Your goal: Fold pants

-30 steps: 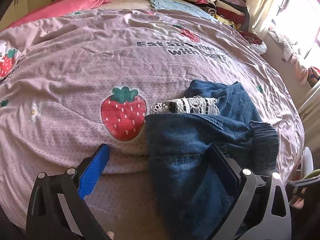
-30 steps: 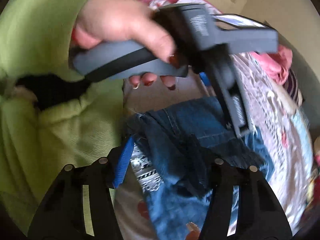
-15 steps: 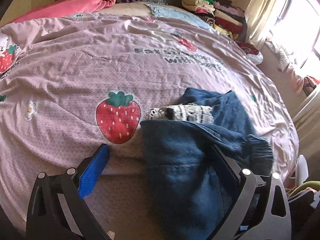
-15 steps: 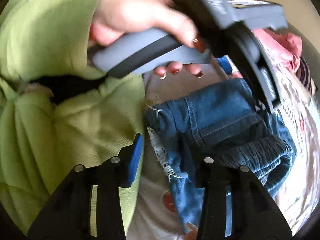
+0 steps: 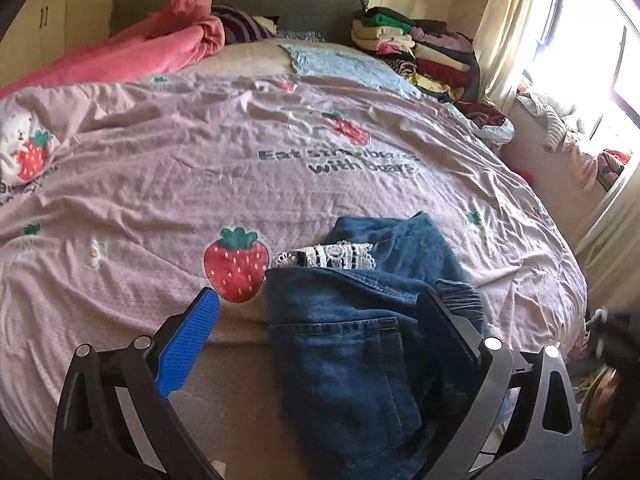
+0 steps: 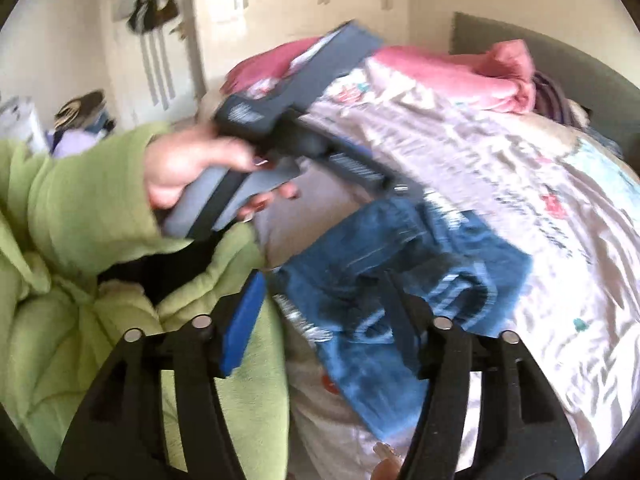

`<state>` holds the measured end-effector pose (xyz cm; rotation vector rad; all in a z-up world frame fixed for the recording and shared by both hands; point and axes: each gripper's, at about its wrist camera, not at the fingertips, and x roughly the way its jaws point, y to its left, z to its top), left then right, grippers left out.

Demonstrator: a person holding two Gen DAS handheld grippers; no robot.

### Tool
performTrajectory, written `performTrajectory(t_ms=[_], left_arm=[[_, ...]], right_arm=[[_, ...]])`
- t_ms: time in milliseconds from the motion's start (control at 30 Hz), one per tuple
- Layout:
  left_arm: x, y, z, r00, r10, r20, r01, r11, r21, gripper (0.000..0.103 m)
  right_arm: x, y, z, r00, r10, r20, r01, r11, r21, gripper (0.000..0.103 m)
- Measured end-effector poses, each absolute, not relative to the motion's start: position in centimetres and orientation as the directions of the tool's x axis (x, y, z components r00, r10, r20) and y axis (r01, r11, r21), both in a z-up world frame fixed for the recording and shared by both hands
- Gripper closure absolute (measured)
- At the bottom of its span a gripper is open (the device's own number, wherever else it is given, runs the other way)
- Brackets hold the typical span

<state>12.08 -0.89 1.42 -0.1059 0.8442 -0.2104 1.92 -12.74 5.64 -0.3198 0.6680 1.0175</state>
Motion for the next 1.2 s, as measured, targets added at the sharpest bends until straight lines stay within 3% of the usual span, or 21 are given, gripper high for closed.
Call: performTrajectory(t_ms=[233,567,833,967,1200], left_arm=[[10.9,-0.8,2.6,0.668,-0.211,-0.713,0.134,0.977,-0.164,0.005],[10.2,-0.7,2.6,0.675,-0.188,-0.713,0.123,0.982,-0.142,0.005],[10.4,-0.5,-0.9,0.622,-0.165,-0.765,0.097,0.986,-0.134,0.005],[11.1,-0.6,-3.8,0.569,-0.186,-0.801,0.088,0.982,-0.166,0.005],[11.6,-0.7,-5.6,0.566,-0.242,-0.788,0.082,0.968,-0.239,0.005]], right_arm=[[3.0,-14.5,6.9,0.468,0.649,-0.6,-0.789,0.613,0.047,0.027],[5.7,-15.4,6.2,0.533,0.59,-0.607,-0.707,0.704,0.064,0.025],[9.5,-16.5,1.4,0.5,0.493,-0.712,-0.551,0.815,0.178,0.025],[11.5,-16.7,-1.5,0.431,0.497,-0.753,-0.496,0.828,0.262,0.035],[13.7,-16.4,-5.2,0.327,0.561,-0.761,-0.453,0.799,0.395,0.048]])
